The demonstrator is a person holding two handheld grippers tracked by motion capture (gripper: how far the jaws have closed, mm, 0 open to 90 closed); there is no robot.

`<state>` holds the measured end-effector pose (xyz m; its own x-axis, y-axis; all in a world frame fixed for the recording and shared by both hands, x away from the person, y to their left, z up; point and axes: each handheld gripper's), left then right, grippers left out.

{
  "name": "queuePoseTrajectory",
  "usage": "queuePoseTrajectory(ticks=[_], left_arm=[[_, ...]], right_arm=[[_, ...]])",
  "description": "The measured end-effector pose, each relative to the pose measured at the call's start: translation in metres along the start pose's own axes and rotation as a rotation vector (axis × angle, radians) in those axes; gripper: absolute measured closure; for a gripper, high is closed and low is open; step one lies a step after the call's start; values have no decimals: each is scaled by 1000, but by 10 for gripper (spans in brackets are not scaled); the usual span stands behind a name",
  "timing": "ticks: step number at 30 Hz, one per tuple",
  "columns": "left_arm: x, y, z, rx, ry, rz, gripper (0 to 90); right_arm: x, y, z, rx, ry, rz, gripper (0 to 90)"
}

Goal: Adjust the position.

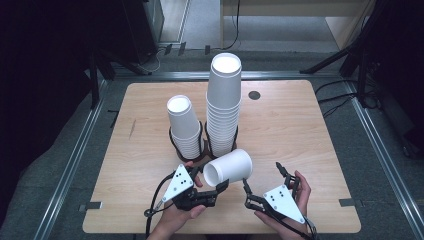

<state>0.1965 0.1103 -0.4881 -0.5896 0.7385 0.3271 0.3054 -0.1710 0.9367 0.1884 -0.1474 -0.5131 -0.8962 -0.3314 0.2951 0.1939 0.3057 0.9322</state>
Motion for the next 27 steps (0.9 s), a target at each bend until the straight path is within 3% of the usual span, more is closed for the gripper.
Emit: queuePoseTrajectory(ticks=[3,4,6,7,10,12,14,17,18,19,20,21,22,25,27], left_arm=[[2,2,0,-2,17,-26,259],[3,2,-1,-1,22,-31,260],[5,3,-1,-9,25,-39,260],[5,3,-1,-7,30,-42,260],[7,5,-1,-3,56,-62,260],[8,5,-1,-2,59,-63,260],[9,6,-1,1,75,-78,260],[10,6,-2,0,77,-85,260],[10,7,-2,2,77,-90,260],[11,7,-1,4,78,-93,260],[11,7,-2,10,78,-98,260],[11,8,-2,11,78,-99,260],[11,8,-2,12,80,-103,260],[12,8,-2,12,94,-111,260],[12,8,-2,16,99,-118,260]], right_arm=[[1,1,-3,-76,-18,-2,8],[2,3,-6,-145,10,0,11],[3,4,-8,-210,45,-14,55],[3,4,-8,-210,45,-14,55],[8,10,-10,-323,107,-56,73],[8,12,-10,-330,116,-60,73],[11,16,-7,-381,162,-64,73],[12,18,-5,-421,194,-66,76],[13,18,-4,-445,212,-60,76],[12,18,-3,-504,272,-55,77],[12,19,-3,-537,298,-52,78],[12,19,-3,-537,298,-52,78],[11,20,-2,-577,311,-29,104],[10,21,-3,-572,277,19,112],[9,21,-6,-594,293,28,113]])
Point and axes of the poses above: each handheld gripper's, and its own axes: x roughly backward along the jaws, y roughly out of its top, z roughly to its left, and after that the axes turned 11 degrees about z, right-handed
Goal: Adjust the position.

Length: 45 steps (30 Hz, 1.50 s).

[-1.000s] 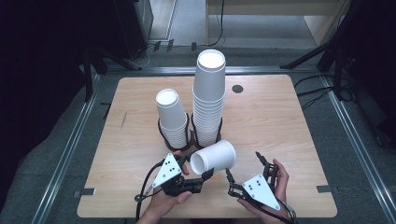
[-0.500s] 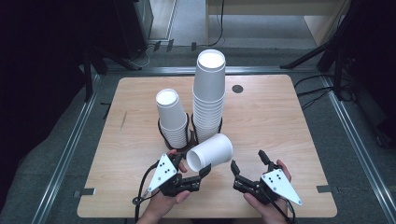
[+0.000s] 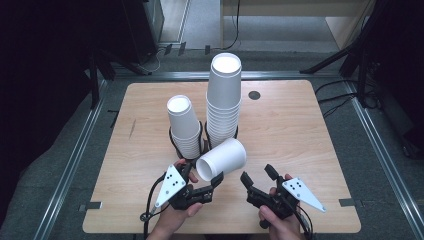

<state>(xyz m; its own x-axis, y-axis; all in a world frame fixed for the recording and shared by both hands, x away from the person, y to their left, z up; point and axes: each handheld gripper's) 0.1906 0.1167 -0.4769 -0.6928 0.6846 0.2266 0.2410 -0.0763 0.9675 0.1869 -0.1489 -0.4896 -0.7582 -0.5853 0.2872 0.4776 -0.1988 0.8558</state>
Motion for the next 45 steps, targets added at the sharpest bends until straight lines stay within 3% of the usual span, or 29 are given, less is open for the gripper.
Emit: queuePoseTrajectory(ticks=[2,3,4,8,12,17,20,21,25,27,28,29,32,35,45], left_arm=[[1,1,0,4,4,-9,260],[1,1,0,7,2,-13,260],[2,1,0,7,4,-15,260],[3,3,0,3,10,-32,259],[5,3,-1,6,9,-53,259],[4,3,-2,-9,23,-68,258],[4,2,-2,-15,24,-77,258],[4,1,-2,-15,24,-79,258],[3,0,-3,-32,36,-86,258],[2,0,-4,-34,34,-84,258],[2,-1,-4,-36,33,-82,258],[2,-1,-4,-37,33,-81,258],[1,-2,-6,-48,35,-79,258],[0,-3,-7,-53,33,-78,258],[-3,-5,-11,-70,32,-72,258]], right_arm=[[0,2,-2,-37,25,5,113],[1,6,-3,-84,46,-2,116],[1,6,-3,-84,46,-2,116],[3,12,2,-174,117,-13,114],[1,14,9,-225,136,-7,89],[-4,11,12,-362,173,39,29],[-8,8,11,-510,173,45,17],[-8,8,11,-510,173,45,17],[-11,7,11,-637,224,53,0],[-11,7,12,-740,264,70,0],[-13,6,12,-842,314,78,0],[-13,6,12,-842,314,78,0],[-14,7,16,-918,372,67,0],[-18,9,21,-977,383,71,0],[-32,12,27,-1079,428,97,0]])
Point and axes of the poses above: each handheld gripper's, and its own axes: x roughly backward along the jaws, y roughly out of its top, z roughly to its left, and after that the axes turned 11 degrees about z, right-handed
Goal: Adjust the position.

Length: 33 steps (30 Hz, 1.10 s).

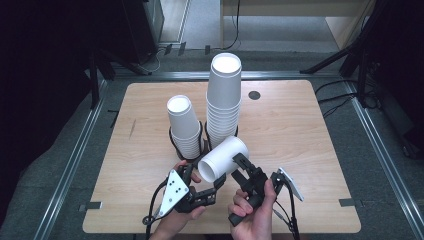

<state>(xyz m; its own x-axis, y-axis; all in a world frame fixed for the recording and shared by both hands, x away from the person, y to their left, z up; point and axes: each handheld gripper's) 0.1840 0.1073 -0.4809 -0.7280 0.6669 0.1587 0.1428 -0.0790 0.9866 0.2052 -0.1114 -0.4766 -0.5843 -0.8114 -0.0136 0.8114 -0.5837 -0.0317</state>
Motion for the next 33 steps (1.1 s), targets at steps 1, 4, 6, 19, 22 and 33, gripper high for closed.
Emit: queuePoseTrajectory(ticks=[1,4,6,19,22,33], left_arm=[[0,0,0,-1,-2,0,258],[-1,0,-2,-6,-5,2,258],[0,0,-2,-4,-11,1,258],[-2,-1,-9,-37,-25,14,258],[-2,-1,-9,-35,-27,13,258],[-1,-1,-7,-33,-34,5,258]], right_arm=[[-1,0,-1,-1,-3,2,0],[-5,-1,-1,-29,4,14,0],[-7,0,-1,-40,6,16,0],[-16,10,-10,-104,11,21,0],[-18,11,-11,-112,26,19,0],[-20,12,-14,-111,57,36,82]])
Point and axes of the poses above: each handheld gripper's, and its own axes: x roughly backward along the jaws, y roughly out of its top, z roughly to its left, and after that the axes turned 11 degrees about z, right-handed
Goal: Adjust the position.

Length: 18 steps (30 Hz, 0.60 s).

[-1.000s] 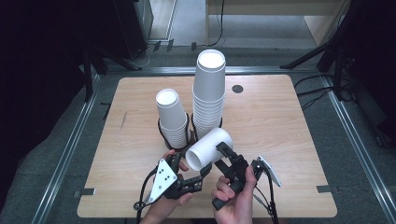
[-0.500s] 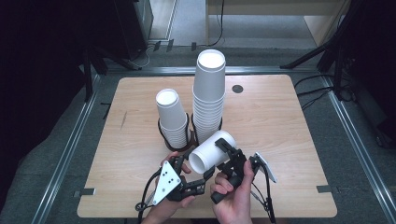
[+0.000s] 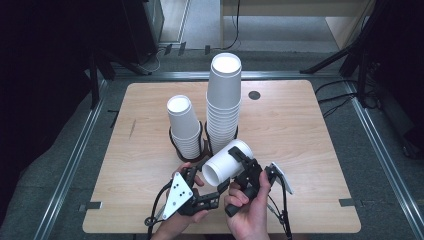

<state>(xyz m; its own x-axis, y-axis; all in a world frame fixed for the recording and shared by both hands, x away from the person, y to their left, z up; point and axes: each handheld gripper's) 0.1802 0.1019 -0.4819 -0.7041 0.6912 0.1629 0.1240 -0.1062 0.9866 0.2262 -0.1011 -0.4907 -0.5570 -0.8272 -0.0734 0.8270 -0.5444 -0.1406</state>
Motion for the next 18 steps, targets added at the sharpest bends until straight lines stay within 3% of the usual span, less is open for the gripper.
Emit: queuePoseTrajectory(ticks=[7,13,17,18], left_arm=[[-1,0,1,3,-5,18,246],[0,5,2,48,-16,57,205],[1,4,7,75,-39,72,131],[1,4,8,77,-45,73,128]], right_arm=[[0,-1,0,16,14,-3,117],[2,-1,2,54,31,-15,134],[8,1,7,136,41,-67,136],[11,3,9,137,38,-79,137]])
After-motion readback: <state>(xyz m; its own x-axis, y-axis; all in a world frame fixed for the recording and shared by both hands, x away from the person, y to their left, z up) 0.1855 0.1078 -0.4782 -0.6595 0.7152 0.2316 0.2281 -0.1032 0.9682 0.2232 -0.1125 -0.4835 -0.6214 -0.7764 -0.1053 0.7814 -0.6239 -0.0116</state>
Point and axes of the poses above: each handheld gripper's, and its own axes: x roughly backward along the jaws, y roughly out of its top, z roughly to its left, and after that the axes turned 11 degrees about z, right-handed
